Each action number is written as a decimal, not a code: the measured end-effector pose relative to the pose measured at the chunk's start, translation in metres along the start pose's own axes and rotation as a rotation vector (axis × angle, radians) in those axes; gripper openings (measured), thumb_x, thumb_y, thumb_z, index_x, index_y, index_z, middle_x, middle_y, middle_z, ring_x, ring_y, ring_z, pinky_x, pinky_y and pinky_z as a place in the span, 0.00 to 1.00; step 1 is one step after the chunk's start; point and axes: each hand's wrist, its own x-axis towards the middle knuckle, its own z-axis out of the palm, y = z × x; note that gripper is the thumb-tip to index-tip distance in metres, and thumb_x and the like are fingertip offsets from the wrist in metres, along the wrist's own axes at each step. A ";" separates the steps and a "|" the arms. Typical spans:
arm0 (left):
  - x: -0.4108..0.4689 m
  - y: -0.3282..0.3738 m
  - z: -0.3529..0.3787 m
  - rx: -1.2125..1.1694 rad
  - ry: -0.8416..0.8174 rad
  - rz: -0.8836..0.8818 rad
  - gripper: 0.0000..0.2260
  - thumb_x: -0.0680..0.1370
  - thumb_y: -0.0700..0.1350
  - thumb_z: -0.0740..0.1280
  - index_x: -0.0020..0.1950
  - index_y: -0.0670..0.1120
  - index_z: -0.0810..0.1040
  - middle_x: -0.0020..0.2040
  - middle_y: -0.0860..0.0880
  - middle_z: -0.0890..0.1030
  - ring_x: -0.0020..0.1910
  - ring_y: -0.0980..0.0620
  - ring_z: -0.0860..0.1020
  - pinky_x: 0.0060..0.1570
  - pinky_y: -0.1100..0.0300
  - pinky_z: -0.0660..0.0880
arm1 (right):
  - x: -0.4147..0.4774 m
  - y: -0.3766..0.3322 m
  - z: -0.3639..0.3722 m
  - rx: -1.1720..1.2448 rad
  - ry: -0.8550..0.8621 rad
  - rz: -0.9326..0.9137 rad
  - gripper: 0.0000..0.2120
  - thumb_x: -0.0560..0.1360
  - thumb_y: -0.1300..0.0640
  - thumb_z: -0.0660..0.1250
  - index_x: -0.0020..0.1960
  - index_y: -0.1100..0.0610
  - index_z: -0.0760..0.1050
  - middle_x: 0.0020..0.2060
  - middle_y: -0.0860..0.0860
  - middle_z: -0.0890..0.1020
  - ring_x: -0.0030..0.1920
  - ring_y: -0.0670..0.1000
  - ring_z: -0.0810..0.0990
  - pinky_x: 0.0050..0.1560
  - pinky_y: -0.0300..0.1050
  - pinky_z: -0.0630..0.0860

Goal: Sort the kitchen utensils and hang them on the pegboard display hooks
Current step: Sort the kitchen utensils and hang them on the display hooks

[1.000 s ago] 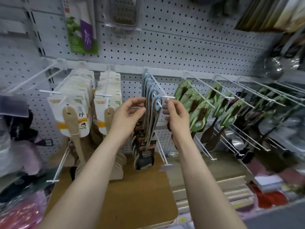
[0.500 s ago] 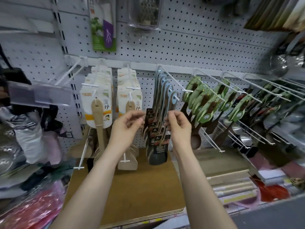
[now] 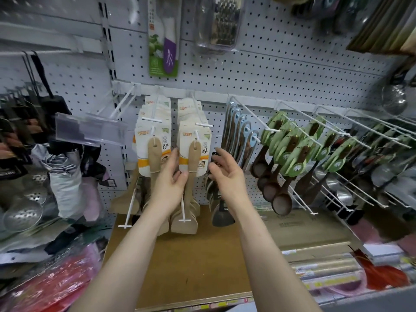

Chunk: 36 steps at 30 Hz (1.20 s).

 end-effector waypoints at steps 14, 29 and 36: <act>0.006 -0.020 0.002 0.060 -0.029 -0.123 0.21 0.81 0.35 0.59 0.70 0.53 0.67 0.68 0.56 0.70 0.65 0.60 0.73 0.65 0.61 0.69 | 0.030 0.029 0.010 -0.041 -0.169 0.095 0.23 0.73 0.62 0.73 0.65 0.52 0.69 0.57 0.49 0.81 0.55 0.48 0.82 0.58 0.50 0.80; 0.005 -0.061 0.002 0.099 -0.013 -0.314 0.26 0.80 0.30 0.56 0.76 0.44 0.59 0.74 0.48 0.65 0.72 0.53 0.65 0.70 0.61 0.61 | 0.040 0.080 0.036 -0.201 -0.221 0.269 0.28 0.70 0.60 0.76 0.66 0.49 0.68 0.55 0.46 0.80 0.53 0.46 0.79 0.59 0.47 0.77; 0.008 -0.083 0.000 0.175 -0.087 -0.363 0.25 0.80 0.32 0.56 0.76 0.47 0.61 0.74 0.48 0.65 0.74 0.52 0.63 0.70 0.61 0.61 | 0.038 0.081 0.039 -0.317 -0.176 0.243 0.29 0.72 0.57 0.75 0.69 0.51 0.67 0.54 0.44 0.77 0.53 0.47 0.77 0.57 0.45 0.74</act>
